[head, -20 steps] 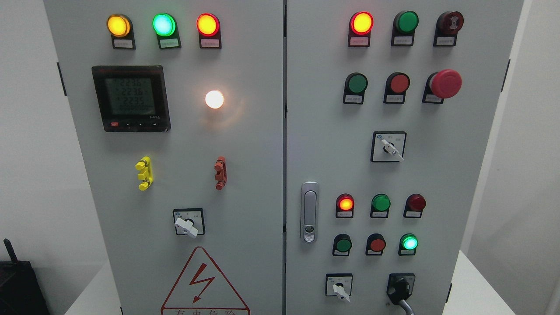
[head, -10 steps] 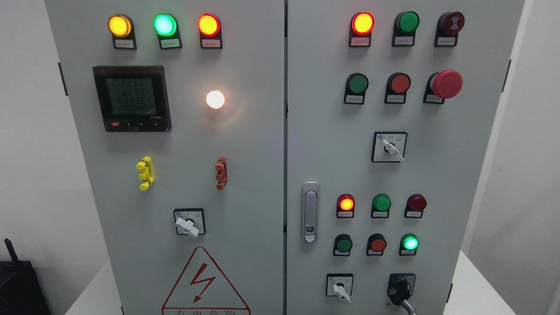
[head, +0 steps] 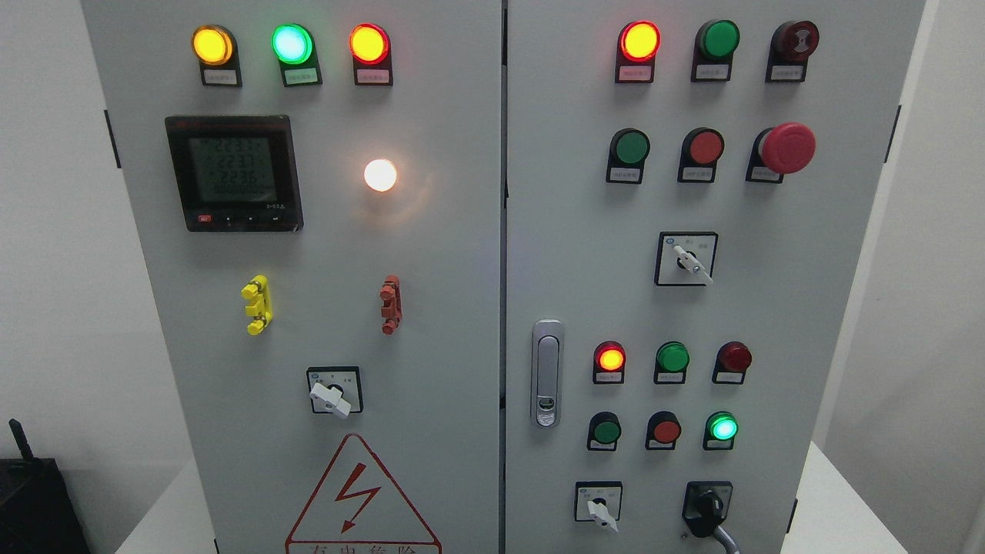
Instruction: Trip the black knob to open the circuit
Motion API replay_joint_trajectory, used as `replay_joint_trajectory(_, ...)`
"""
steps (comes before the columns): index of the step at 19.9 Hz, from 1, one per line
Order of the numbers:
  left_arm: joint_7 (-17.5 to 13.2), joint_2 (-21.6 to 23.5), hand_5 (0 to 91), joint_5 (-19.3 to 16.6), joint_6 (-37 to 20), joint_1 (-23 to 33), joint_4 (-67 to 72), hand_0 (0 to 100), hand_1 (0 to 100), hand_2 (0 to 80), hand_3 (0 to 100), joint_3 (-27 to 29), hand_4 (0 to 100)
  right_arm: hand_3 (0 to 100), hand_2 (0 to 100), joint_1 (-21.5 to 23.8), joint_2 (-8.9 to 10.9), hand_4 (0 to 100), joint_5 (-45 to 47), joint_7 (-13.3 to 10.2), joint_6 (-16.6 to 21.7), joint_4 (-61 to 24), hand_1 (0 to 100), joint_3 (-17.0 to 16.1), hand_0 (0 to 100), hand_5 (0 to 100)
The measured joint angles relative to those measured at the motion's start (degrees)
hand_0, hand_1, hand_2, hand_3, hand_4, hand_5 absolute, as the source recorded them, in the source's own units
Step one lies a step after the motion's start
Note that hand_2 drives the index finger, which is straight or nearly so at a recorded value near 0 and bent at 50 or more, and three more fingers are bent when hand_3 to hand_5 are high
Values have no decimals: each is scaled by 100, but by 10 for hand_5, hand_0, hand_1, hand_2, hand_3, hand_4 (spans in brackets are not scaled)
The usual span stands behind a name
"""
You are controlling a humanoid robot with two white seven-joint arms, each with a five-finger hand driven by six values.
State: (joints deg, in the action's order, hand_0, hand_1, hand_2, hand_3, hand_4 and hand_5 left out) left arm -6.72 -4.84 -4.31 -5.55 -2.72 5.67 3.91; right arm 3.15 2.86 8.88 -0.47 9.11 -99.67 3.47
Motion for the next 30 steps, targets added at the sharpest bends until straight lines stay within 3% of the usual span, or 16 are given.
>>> replay_joint_trajectory(30,0,0,0,0,0,0,0,120,389,0,0,0,0,1000,5,62,62,986,2,-60,39,-23,0,-95,0,995)
